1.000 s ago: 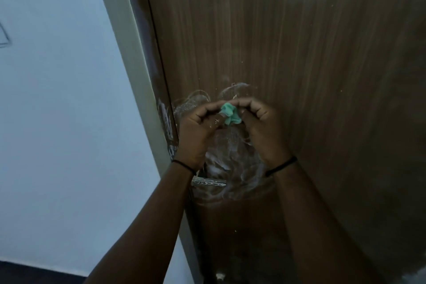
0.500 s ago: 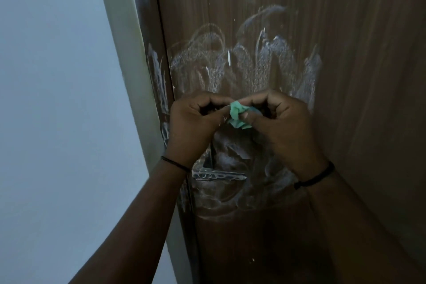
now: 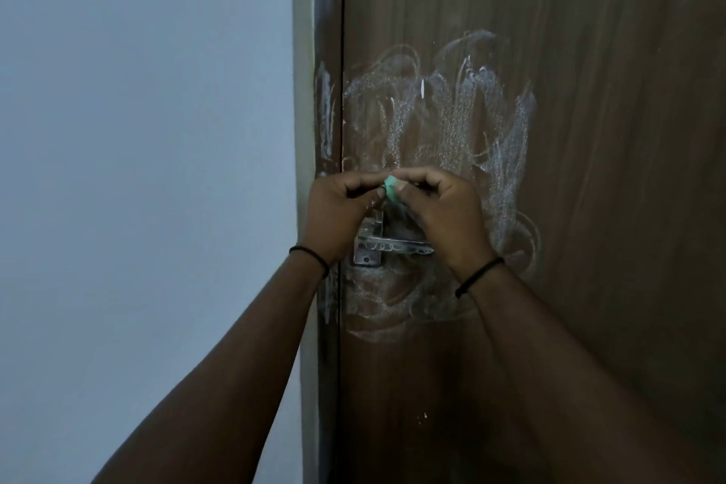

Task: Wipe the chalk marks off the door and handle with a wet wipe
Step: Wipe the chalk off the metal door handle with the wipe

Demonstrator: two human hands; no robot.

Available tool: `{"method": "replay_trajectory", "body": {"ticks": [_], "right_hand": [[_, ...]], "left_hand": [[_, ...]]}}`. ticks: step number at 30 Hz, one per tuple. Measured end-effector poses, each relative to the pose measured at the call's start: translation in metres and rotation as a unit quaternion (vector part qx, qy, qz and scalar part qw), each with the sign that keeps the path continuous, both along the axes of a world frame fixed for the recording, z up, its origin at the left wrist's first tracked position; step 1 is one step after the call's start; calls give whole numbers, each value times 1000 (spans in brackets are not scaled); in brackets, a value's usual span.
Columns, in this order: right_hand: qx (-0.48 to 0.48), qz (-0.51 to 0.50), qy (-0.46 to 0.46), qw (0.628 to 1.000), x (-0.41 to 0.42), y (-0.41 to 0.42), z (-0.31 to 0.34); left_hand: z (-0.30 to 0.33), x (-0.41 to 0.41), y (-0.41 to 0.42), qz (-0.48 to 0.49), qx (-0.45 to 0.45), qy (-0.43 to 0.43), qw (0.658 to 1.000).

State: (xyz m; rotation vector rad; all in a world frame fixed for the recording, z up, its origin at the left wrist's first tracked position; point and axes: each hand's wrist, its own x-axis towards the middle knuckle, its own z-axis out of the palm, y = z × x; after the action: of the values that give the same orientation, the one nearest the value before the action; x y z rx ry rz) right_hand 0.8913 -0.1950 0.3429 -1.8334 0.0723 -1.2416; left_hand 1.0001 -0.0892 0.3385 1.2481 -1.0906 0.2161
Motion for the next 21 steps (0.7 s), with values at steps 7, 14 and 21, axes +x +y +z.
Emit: {"method": "replay_trajectory", "body": {"ticks": [7,14,21], "right_hand": [[-74,-149,23,986,16,2,1],[-250,-220,36,942,45,17,-10],[-426,-265,128,855,66,9,-2]], "left_hand": [[-18,12,22,243,36,50,968],[-39,5,14,300,109,19,948],[-41,12,8,305,57,15,950]]}}
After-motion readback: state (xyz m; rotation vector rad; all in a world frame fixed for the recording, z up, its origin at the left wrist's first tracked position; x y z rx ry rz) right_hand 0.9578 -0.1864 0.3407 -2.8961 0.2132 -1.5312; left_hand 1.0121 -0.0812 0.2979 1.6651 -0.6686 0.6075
